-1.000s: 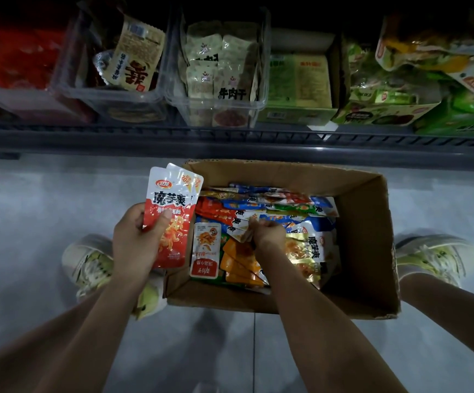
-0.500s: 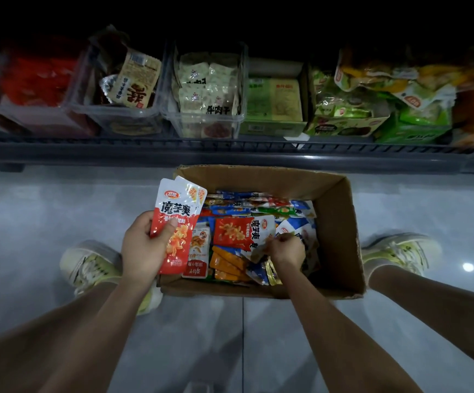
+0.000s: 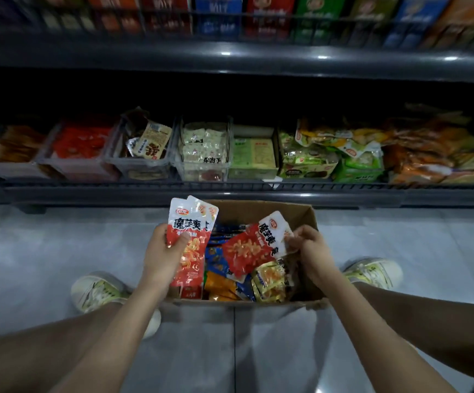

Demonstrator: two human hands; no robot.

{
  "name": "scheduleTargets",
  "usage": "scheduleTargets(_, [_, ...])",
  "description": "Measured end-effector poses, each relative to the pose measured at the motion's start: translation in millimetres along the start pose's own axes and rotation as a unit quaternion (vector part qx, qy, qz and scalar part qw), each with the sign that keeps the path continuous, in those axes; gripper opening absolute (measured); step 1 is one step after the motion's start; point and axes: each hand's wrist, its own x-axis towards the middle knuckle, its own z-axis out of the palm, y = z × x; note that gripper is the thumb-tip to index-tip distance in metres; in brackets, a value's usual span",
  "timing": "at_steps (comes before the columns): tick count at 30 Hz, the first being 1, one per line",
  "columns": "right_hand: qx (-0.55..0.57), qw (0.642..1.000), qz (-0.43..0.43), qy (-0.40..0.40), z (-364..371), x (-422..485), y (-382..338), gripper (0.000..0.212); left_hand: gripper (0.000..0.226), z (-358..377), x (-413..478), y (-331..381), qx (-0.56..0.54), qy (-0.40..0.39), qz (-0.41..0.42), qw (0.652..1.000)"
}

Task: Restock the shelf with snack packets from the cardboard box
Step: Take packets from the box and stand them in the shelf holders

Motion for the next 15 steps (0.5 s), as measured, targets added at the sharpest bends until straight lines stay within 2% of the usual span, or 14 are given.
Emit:
scheduleTargets(4, [0.041, 0.992, -0.029, -0.115, -17.3, -33.1, -60.6, 0.025, 0.013, -6.2, -11.3, 33.2, -0.037, -0.009, 0.007, 0.999])
scheduleTargets(8, [0.007, 0.974, -0.068, -0.216, -11.0, -60.1, -111.9, 0.022, 0.013, -7.7, -30.5, 75.4, -0.049, -0.1, 0.008, 0.994])
scheduleTargets(12, [-0.073, 0.975, -0.114, -0.177, 9.4, -76.4, -147.1, 0.025, 0.017, -3.3, -53.0, 113.1, -0.112, -0.171, 0.009, 0.979])
scheduleTargets(15, [-0.109, 0.971, -0.172, -0.125, 23.5, -85.9, -168.9, 0.02, 0.016, -1.1, -62.5, 133.6, -0.138, -0.176, 0.029, 0.974])
